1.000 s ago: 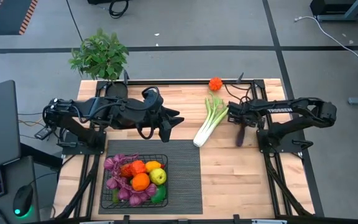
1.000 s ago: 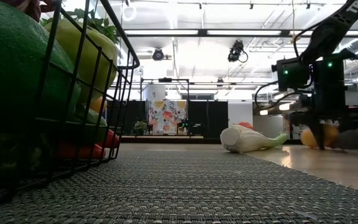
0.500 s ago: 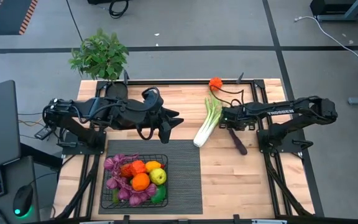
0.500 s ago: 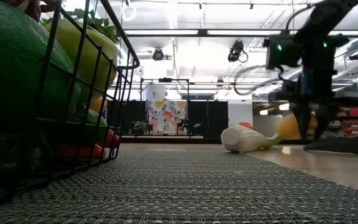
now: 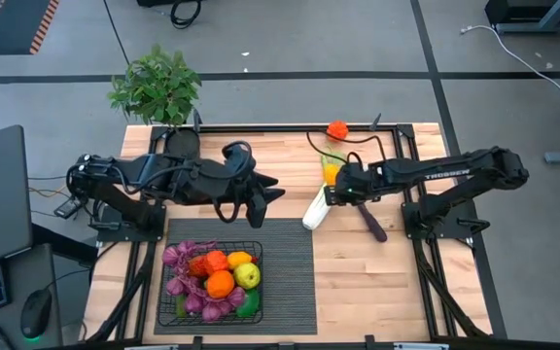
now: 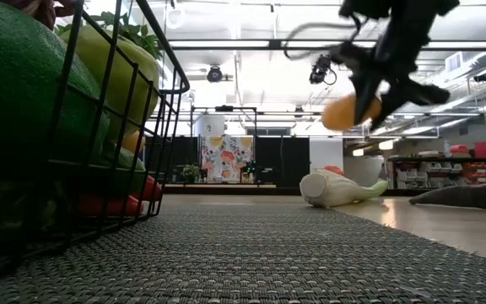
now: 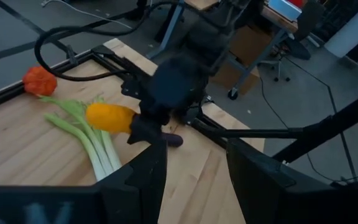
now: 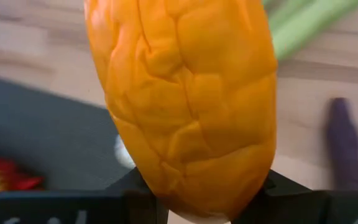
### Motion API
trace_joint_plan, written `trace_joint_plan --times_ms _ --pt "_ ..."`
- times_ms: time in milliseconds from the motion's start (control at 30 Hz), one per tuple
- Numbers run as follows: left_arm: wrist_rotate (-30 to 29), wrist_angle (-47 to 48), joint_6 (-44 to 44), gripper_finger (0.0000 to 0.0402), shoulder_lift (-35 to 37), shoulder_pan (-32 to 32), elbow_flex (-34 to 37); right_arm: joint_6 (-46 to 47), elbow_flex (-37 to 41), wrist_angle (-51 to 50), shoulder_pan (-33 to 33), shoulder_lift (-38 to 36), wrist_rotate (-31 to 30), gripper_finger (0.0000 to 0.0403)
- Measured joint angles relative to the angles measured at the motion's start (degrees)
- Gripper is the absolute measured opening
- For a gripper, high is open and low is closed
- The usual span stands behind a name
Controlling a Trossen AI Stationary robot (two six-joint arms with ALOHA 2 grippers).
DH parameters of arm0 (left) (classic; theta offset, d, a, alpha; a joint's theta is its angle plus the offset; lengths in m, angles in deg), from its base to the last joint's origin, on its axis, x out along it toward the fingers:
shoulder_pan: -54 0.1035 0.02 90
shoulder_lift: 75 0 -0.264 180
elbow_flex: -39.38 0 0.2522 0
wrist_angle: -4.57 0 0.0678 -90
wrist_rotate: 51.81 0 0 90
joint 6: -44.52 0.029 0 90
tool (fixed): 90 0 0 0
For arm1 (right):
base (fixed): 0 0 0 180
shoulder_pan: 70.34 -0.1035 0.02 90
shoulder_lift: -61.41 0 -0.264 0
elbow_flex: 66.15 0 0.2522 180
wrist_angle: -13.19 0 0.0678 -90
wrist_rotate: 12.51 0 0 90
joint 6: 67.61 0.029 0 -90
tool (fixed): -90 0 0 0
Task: Build produce basket
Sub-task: Put the yellow mango into the wire basket
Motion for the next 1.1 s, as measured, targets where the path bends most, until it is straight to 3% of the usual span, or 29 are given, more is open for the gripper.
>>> trace_joint_plan --times_ms 133,367,633,967,1100 --pt "0.0 0.01 -0.02 0.0172 0.0 0.01 0.0 -4.05 -3.95 4.46 -2.52 0.0 1.09 0.012" --pt "0.03 0.0 3.94 0.0172 0.38 0.1 0.02 -13.4 -6.47 22.87 -6.19 -0.01 7.98 0.0122" --pt "-0.08 -2.71 10.24 0.0172 3.78 1.24 0.02 -21.04 -6.47 33.18 -10.53 1.33 8.76 0.0122" --pt "-0.49 -3.79 5.95 0.0172 6.64 2.35 -0.04 -20.0 -7.1 61.29 -13.38 16.86 15.85 0.0122" --pt "-0.46 -3.75 3.8 0.0172 7.21 1.65 0.0 -22.3 -11.71 63.55 -13.78 23.71 18.95 0.0122"
